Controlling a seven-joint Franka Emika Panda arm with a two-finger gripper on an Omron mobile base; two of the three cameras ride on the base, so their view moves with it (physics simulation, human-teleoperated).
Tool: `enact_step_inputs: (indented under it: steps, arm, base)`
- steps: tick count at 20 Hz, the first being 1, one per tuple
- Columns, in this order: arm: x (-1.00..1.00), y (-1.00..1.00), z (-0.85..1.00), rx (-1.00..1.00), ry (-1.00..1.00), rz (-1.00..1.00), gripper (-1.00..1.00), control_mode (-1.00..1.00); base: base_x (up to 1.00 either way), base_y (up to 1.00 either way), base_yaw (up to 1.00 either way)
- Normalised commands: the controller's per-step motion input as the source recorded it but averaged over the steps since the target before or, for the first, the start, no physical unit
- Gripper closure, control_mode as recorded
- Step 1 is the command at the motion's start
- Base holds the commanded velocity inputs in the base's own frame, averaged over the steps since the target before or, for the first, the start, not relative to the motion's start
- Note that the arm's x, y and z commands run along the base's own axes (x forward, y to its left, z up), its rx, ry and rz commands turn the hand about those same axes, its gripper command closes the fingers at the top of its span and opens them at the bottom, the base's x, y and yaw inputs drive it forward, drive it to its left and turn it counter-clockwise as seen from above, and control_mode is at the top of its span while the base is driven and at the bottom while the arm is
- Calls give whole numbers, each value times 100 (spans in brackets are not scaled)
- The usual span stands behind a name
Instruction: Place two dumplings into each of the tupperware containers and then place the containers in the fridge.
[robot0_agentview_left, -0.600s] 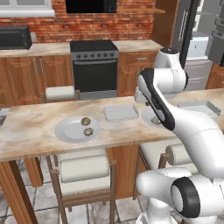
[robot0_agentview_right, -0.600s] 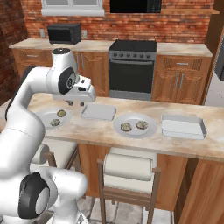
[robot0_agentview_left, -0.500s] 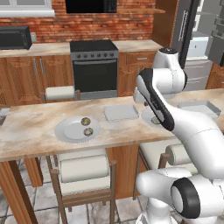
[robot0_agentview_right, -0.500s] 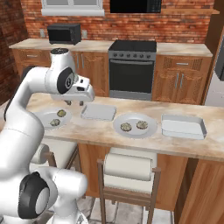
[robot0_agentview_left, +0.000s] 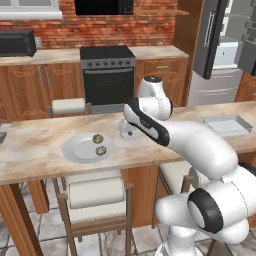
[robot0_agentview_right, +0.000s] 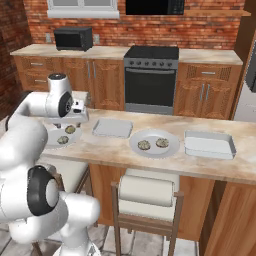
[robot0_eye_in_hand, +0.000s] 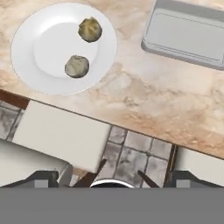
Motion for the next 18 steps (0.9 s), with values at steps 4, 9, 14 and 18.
enact_step_inputs:
  steps: [4, 9, 14, 18]
  arm:
    - [100, 100, -68, 6, 13, 11, -100, -100]
    - [75, 78, -16, 0, 22, -1, -100, -100]
    - [43, 48, 0, -4, 27, -12, -100, -100]
    - [31, 41, -7, -13, 29, -17, -100, -100]
  base:
    - [0, 0, 0]
    - [0, 0, 0]
    - [0, 0, 0]
    - [0, 0, 0]
